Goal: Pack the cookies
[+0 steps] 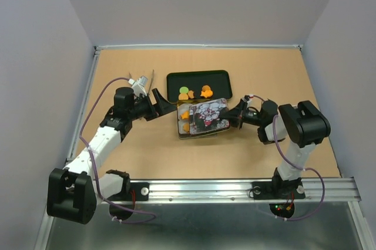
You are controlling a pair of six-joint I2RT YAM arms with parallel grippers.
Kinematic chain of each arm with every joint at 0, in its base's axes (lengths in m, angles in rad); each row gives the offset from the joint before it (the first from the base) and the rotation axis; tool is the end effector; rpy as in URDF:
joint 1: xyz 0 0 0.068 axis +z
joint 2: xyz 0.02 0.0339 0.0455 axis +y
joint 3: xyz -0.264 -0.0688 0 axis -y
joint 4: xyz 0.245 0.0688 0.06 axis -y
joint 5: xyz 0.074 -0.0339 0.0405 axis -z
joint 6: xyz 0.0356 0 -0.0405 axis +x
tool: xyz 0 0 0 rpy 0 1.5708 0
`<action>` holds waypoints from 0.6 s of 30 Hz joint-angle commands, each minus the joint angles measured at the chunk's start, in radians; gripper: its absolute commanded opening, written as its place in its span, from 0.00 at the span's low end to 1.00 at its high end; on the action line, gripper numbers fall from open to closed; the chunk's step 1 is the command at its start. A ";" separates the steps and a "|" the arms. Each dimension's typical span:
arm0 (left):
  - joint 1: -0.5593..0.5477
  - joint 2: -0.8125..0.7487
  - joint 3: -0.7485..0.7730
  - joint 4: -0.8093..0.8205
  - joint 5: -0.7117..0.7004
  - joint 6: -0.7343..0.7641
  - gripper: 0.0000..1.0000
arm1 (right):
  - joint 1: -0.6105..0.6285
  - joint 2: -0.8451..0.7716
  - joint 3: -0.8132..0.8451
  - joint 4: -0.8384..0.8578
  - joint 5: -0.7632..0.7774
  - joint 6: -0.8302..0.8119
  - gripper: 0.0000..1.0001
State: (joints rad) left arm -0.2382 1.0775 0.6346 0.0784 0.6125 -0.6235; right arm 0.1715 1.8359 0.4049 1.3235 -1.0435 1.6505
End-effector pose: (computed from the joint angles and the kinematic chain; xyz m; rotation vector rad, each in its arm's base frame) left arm 0.2269 -0.0761 0.2585 0.0445 2.0442 -1.1487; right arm 0.2648 0.0771 0.1242 0.5706 2.1193 2.0708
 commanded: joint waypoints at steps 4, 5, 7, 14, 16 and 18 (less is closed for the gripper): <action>0.000 0.009 -0.012 0.020 0.016 0.034 0.94 | -0.004 0.054 -0.027 0.493 -0.018 -0.061 0.19; 0.000 0.009 -0.013 0.020 0.016 0.033 0.94 | -0.004 0.057 -0.035 0.493 -0.018 -0.066 0.21; 0.000 0.009 -0.019 0.020 0.015 0.034 0.94 | -0.004 0.065 -0.052 0.494 -0.021 -0.078 0.25; 0.000 0.005 -0.044 0.023 0.009 0.034 0.94 | -0.004 0.068 -0.067 0.493 -0.015 -0.081 0.48; 0.000 0.007 -0.044 0.026 0.009 0.033 0.93 | -0.004 0.066 -0.069 0.493 -0.016 -0.081 0.49; 0.000 0.009 -0.042 0.029 0.007 0.031 0.93 | -0.004 0.069 -0.072 0.493 -0.018 -0.081 0.50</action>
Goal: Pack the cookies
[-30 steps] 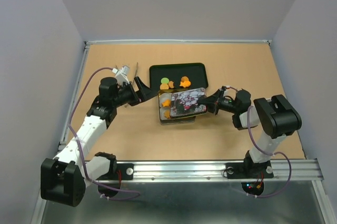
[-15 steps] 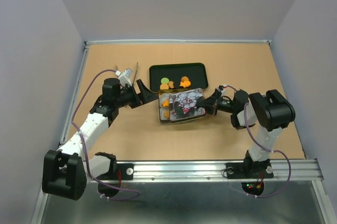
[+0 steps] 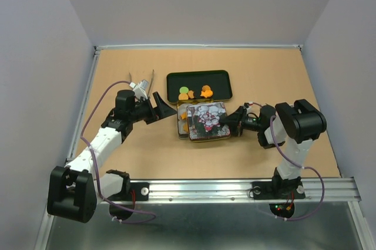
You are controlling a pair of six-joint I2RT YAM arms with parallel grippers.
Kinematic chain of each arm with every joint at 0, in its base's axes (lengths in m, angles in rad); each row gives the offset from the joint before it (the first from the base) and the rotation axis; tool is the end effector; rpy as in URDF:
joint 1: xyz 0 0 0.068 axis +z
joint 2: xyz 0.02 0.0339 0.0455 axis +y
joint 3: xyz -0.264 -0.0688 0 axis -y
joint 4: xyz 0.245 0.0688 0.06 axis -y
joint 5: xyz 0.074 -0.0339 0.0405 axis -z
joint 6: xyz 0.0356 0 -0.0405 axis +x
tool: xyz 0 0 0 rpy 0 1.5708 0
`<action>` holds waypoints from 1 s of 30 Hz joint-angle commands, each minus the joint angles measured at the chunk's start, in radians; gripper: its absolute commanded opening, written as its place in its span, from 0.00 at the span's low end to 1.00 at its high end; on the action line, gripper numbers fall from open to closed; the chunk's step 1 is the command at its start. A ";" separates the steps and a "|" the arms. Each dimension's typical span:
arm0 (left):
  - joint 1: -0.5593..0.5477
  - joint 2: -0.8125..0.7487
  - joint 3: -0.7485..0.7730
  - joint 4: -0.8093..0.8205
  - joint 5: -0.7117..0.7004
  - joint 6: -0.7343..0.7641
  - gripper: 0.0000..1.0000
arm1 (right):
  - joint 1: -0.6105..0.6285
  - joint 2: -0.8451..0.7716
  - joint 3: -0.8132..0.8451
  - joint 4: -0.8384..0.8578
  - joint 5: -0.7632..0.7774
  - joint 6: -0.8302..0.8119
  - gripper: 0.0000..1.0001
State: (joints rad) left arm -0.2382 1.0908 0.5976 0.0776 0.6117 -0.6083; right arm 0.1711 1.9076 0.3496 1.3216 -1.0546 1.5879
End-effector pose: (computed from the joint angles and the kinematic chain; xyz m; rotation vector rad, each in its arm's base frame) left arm 0.2252 -0.0757 0.2429 0.0375 2.0912 -1.1382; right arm 0.2503 0.0747 0.0970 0.6302 2.2052 2.0390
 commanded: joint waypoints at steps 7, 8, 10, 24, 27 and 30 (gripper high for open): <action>0.000 0.009 -0.028 0.045 0.011 0.018 0.93 | -0.004 0.007 -0.017 0.493 -0.004 -0.008 0.51; 0.000 0.015 -0.035 0.045 0.013 0.018 0.93 | -0.004 0.010 -0.017 0.493 -0.002 -0.009 0.51; 0.000 0.026 -0.051 0.042 0.014 0.019 0.93 | -0.004 0.019 -0.014 0.493 -0.001 -0.008 0.52; -0.001 0.096 -0.062 0.051 0.016 0.059 0.93 | -0.004 0.048 0.023 0.476 0.018 0.003 0.61; -0.003 0.119 -0.067 0.063 0.025 0.070 0.93 | -0.005 0.044 0.032 0.455 0.021 0.004 0.66; -0.006 0.133 -0.071 0.085 0.029 0.071 0.93 | -0.004 0.004 0.035 0.362 0.024 -0.055 0.69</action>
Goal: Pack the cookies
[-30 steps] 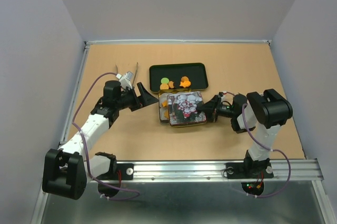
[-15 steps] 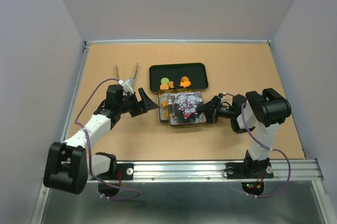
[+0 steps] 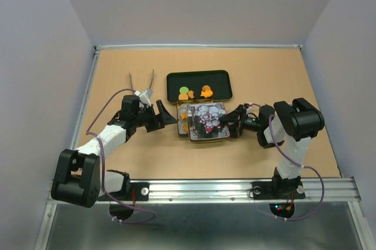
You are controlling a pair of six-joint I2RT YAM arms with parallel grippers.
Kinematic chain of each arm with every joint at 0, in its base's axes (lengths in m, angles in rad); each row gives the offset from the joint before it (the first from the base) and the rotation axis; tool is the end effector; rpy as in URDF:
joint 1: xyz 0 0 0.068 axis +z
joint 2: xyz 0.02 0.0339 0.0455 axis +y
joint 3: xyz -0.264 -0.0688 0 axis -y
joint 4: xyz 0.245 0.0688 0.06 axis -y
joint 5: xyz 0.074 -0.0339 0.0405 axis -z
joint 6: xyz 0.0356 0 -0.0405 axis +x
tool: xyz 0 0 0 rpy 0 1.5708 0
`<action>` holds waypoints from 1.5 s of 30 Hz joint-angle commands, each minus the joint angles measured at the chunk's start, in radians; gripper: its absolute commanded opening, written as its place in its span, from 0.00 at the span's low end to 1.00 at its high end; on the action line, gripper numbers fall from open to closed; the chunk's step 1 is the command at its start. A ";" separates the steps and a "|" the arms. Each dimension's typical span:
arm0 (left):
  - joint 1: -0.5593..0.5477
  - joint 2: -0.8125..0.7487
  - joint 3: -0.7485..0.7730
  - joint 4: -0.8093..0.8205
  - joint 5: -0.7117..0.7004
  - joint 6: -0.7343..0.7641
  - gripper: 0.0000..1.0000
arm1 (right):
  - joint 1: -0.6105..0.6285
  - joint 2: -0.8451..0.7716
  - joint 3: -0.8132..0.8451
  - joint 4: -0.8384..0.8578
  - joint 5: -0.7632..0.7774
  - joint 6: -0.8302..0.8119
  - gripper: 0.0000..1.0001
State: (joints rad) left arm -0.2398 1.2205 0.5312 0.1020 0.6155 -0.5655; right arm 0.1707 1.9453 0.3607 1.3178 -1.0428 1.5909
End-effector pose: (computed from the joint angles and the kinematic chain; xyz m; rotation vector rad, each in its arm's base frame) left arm 0.2306 -0.0775 0.1948 0.0130 2.2516 -1.1150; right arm 0.2528 0.0748 0.0892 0.6789 2.2194 2.0286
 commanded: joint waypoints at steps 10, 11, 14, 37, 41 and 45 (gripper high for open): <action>-0.006 0.028 0.003 0.091 0.036 0.049 0.93 | -0.004 -0.292 0.135 -0.548 0.124 -0.602 0.69; -0.006 0.034 0.004 0.091 0.038 0.050 0.93 | -0.004 -0.325 0.179 -0.738 0.147 -0.658 0.69; -0.004 0.042 0.006 0.097 0.044 0.059 0.93 | -0.004 -0.341 0.239 -0.958 0.228 -0.839 0.69; -0.006 0.080 0.003 0.166 0.079 0.064 0.92 | 0.048 -0.428 0.299 -1.183 0.368 -0.772 0.68; -0.007 0.083 -0.007 0.168 0.069 0.056 0.92 | 0.084 -0.402 0.368 -1.258 0.406 -0.772 0.67; -0.021 0.094 -0.008 0.169 0.058 0.053 0.90 | 0.131 -0.364 0.428 -1.295 0.412 -0.767 0.67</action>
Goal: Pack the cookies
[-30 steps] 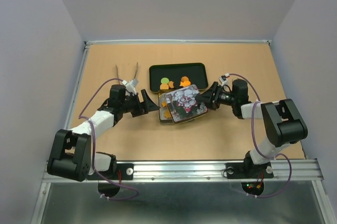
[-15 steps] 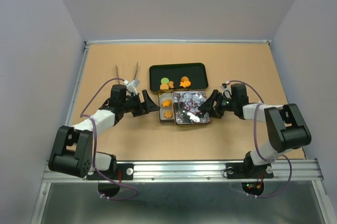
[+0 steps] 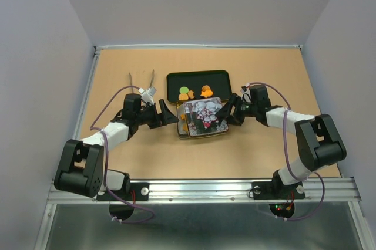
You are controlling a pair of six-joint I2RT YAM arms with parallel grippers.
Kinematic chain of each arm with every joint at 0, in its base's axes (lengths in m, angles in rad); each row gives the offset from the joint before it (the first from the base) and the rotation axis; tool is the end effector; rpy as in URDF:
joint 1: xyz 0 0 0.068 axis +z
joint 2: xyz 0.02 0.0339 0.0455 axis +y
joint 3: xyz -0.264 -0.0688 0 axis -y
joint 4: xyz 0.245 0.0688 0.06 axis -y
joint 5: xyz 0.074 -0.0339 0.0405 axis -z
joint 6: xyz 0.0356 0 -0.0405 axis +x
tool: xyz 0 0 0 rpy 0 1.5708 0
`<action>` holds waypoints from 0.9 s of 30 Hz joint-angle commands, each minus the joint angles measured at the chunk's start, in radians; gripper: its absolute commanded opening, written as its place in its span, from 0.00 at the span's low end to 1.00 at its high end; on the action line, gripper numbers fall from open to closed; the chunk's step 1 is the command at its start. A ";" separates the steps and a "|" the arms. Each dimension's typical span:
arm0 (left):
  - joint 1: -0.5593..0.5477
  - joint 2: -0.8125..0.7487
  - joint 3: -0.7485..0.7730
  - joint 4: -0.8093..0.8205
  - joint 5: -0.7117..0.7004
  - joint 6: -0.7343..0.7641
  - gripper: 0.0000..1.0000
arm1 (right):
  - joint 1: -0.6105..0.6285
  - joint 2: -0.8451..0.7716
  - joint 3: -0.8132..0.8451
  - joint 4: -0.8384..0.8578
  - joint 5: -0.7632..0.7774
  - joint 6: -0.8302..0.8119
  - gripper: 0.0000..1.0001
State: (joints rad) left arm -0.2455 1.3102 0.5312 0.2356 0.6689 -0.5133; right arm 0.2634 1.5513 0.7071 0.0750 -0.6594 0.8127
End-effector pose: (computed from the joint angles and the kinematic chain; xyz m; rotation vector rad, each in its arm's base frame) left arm 0.2427 -0.0836 0.1865 0.1312 2.1938 -1.1468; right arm 0.2800 0.0981 0.1631 0.3269 2.4877 1.2688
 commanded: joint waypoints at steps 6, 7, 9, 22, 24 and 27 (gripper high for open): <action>-0.044 0.021 -0.010 0.047 0.003 -0.002 0.90 | 0.085 0.081 0.120 -0.064 0.044 0.020 0.67; -0.049 0.026 -0.010 0.048 0.004 -0.002 0.90 | 0.089 0.088 0.123 -0.066 0.052 0.022 0.67; -0.058 0.043 -0.007 0.053 0.011 -0.002 0.90 | 0.097 0.105 0.133 -0.069 0.060 0.026 0.67; -0.069 0.086 0.018 0.050 0.037 0.019 0.89 | 0.125 0.144 0.175 -0.072 0.092 0.059 0.67; -0.069 0.086 0.026 0.047 0.037 0.025 0.89 | 0.126 0.147 0.177 -0.072 0.095 0.060 0.67; -0.069 0.087 0.029 0.041 0.038 0.030 0.89 | 0.126 0.153 0.180 -0.072 0.098 0.063 0.66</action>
State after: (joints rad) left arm -0.3084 1.4006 0.5312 0.2581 0.6807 -0.5087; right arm 0.3801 1.6840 0.8326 0.0067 -0.6060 0.8692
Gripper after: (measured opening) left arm 0.897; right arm 0.667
